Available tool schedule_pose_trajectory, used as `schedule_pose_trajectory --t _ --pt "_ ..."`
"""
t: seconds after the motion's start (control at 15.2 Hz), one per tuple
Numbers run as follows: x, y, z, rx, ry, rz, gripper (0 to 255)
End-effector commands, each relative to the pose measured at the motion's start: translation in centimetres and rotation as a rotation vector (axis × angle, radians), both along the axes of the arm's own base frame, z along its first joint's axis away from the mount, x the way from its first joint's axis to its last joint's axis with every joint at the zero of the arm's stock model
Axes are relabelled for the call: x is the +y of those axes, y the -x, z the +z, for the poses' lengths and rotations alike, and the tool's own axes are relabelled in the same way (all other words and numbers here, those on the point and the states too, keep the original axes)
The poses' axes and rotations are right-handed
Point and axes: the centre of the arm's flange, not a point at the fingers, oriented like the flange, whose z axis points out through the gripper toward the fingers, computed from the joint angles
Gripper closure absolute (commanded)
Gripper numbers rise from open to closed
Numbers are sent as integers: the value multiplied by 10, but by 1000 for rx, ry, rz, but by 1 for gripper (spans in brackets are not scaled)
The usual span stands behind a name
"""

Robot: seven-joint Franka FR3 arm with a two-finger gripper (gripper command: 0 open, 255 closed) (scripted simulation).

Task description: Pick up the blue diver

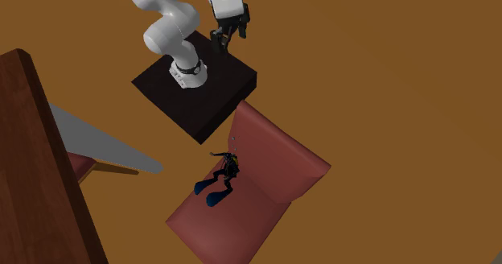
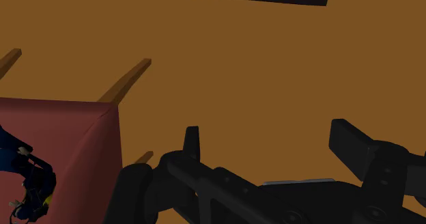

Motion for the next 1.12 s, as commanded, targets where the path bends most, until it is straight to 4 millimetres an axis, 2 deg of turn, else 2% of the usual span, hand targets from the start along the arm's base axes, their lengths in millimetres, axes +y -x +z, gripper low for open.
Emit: schedule_pose_trajectory --t 0.0,0.53,1.06 --pt "0 0 0 0 0 0 0" --pt "-108 -24 -33 -11 -55 171 0" --pt "-207 -67 -72 -22 -109 341 0"
